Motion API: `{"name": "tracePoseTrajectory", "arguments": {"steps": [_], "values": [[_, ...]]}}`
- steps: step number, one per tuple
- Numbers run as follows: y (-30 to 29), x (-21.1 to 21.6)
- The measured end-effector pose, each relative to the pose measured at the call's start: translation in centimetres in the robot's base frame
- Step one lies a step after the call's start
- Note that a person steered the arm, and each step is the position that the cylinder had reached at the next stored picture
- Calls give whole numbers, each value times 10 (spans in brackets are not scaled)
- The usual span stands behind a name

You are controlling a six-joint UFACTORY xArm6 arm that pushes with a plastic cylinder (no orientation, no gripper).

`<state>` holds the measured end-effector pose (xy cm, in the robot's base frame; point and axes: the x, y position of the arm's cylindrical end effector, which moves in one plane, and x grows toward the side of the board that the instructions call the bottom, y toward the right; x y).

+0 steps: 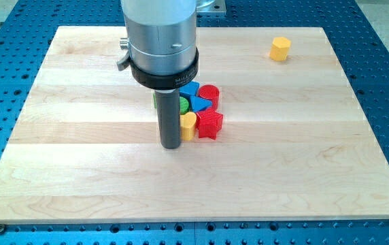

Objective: Slide the hexagon into the red star diagonally

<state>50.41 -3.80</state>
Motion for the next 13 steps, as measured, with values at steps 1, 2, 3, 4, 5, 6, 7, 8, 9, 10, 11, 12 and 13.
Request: {"name": "tracePoseTrajectory", "arguments": {"steps": [1, 2, 3, 4, 5, 6, 7, 8, 9, 10, 11, 12, 13], "values": [[8, 41], [135, 48], [219, -40], [243, -148], [257, -188], [282, -212], [255, -234], [244, -235], [244, -235], [235, -220], [195, -199], [149, -149], [211, -145]]}}
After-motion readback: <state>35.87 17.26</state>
